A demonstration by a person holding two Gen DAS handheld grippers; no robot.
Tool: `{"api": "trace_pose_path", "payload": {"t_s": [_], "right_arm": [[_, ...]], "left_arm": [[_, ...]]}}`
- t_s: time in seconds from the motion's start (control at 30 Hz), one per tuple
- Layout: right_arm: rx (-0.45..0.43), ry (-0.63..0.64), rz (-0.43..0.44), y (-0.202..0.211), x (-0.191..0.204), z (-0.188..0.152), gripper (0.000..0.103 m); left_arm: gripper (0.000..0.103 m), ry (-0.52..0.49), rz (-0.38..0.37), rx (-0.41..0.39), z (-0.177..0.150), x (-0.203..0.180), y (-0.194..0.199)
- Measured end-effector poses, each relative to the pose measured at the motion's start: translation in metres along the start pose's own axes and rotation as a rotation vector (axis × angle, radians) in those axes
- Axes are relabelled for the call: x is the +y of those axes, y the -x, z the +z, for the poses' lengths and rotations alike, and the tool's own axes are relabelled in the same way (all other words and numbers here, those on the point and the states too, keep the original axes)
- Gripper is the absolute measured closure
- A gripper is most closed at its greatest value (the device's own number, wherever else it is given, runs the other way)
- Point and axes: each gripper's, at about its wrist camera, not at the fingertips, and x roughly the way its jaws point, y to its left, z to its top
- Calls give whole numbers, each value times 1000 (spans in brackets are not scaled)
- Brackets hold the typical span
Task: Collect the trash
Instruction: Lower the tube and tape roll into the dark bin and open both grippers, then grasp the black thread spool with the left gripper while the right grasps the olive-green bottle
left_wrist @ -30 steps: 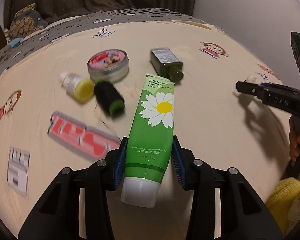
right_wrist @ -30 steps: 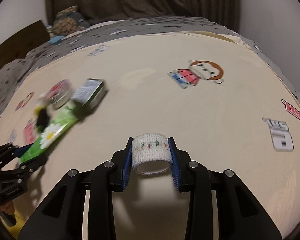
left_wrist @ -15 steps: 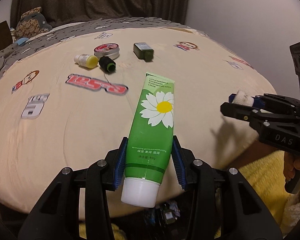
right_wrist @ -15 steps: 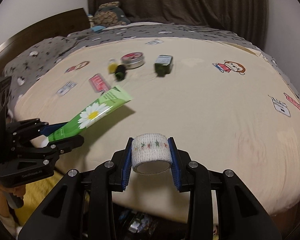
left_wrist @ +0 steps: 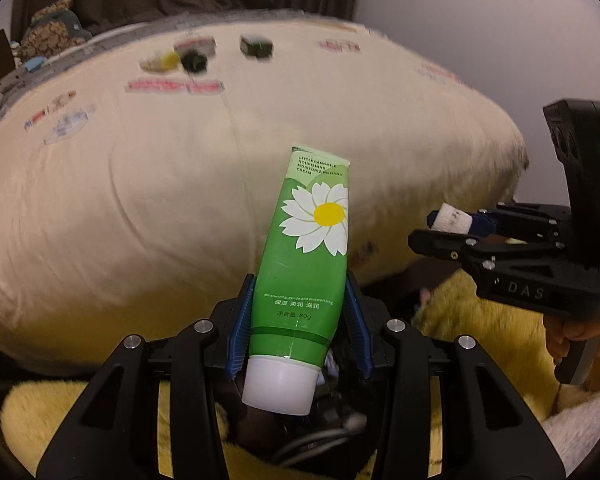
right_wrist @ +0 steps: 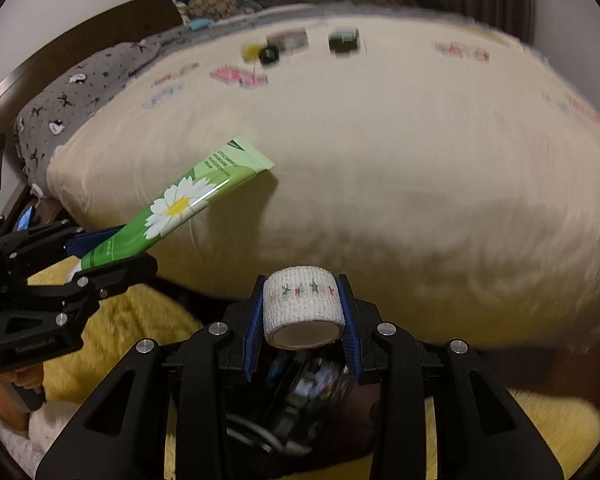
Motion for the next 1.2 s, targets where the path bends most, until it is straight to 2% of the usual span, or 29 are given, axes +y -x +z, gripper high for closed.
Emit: {"api": "trace_pose_path", "payload": {"t_s": [0.3,0.47,0.8,0.83,0.93,0.97,1.2], "right_arm": [[153,-49,42,-37,3,-33,68],[219,-53,30,-56,5,-41,68],[266,-117,56,-71,-4,-44,66],[265,-125,58,-72,-6,-43,63],[257,-132,52,-71,-9,-40,51],[254,-135,52,-70,-9,-39,50],[219,-138,33,-58,-13,-31,48]], "left_arm": [[63,1,-19,211,-45,-7,-51],[63,13,-16,285,-55,-4,-74],[62,3,-16,332,-53,-2,-90],[62,3,-16,334,-53,-2,-91],[50,4,-9,321,-51,-2,-89],[48,5,-7,313,-50,-2,-86],[45,11,14,281,-43,2,-75]]}}
